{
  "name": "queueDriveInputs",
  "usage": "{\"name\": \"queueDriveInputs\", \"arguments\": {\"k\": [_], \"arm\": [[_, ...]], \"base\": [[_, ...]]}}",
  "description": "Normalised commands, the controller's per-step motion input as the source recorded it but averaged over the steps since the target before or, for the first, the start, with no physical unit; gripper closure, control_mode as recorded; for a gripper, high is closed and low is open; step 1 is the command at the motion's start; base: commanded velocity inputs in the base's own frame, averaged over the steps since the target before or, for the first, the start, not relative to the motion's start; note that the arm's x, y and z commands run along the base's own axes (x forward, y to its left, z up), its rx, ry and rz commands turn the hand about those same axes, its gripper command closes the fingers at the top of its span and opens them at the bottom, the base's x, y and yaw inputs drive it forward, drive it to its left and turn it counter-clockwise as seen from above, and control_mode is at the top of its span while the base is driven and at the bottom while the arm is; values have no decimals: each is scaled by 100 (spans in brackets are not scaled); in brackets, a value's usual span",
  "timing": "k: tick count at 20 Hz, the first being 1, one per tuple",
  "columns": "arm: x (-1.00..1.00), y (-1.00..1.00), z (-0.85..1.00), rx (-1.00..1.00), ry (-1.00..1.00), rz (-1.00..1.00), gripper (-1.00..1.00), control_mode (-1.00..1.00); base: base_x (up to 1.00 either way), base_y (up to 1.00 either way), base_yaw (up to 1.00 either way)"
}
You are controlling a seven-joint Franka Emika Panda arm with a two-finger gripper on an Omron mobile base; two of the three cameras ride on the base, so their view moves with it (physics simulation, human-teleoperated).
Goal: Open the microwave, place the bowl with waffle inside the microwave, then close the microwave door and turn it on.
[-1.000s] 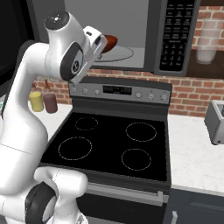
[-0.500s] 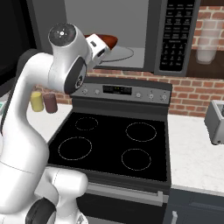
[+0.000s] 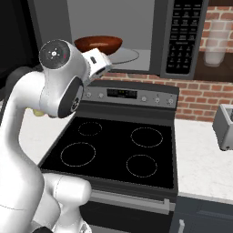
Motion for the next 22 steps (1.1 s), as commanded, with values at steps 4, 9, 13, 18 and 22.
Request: {"name": "queueDriveInputs", "arguments": {"k": [4,9,13,18,22], "arm": [[-100,0,10,10,0,-14,-100,-100],[-94,0,19,13,0,-14,-100,-100],[-83,7,19,10,0,-16,-100,-100],[-60,7,10,10,0,-16,-100,-100],[-31,33,10,9,-5,-15,-100,-100]], "base": [[0,0,0],[0,0,0],[0,0,0],[0,0,0],[0,0,0]]}}
